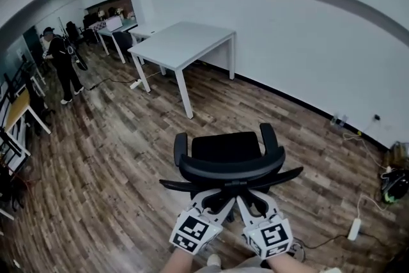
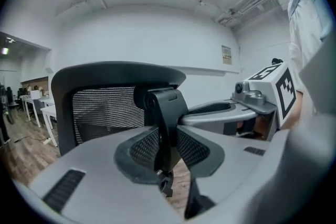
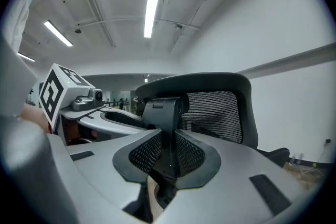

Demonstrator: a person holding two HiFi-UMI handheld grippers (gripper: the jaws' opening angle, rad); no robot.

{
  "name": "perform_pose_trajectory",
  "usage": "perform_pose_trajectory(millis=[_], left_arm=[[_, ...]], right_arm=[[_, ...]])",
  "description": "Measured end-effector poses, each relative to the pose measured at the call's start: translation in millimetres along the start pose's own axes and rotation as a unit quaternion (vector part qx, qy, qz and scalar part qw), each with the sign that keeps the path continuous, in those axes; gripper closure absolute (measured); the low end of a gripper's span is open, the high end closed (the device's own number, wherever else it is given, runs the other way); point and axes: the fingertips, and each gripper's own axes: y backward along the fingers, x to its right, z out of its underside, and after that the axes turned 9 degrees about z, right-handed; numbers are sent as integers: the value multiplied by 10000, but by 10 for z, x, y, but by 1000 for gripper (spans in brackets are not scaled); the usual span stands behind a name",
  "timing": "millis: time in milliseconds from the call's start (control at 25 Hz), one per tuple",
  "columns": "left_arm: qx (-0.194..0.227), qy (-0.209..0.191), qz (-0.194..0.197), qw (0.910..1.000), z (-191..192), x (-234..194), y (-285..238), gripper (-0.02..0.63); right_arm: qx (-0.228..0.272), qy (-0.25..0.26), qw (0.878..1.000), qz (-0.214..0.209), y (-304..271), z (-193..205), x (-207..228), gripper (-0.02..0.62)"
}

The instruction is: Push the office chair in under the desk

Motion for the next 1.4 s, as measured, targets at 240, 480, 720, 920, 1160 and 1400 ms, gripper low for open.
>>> perform_pose_trajectory(millis=[240, 480, 720, 920, 1160, 1400], left_arm=[[-218, -90, 374, 9990, 31, -252, 95, 511], [-337, -161, 558, 9977, 15, -540, -58, 512], [-349, -125, 682, 9970, -76, -667, -299, 512], [-520, -158, 802, 9953, -111, -701, -536, 514], [-618, -226, 699, 9954, -152, -850, -635, 512], [-622, -423, 912, 9930, -159, -1048, -597, 509]], right_arm=[[-37, -63, 9994, 340, -220, -44, -161, 502], [-44, -2, 9987, 514, -515, -31, -54, 502], [-79, -27, 9990, 450, -679, -91, 165, 502], [-160, -22, 9991, 380, -766, -67, 403, 502], [-79, 16, 9997, 210, -938, -90, 495, 502], [20, 60, 9996, 273, -1111, -89, 443, 502]])
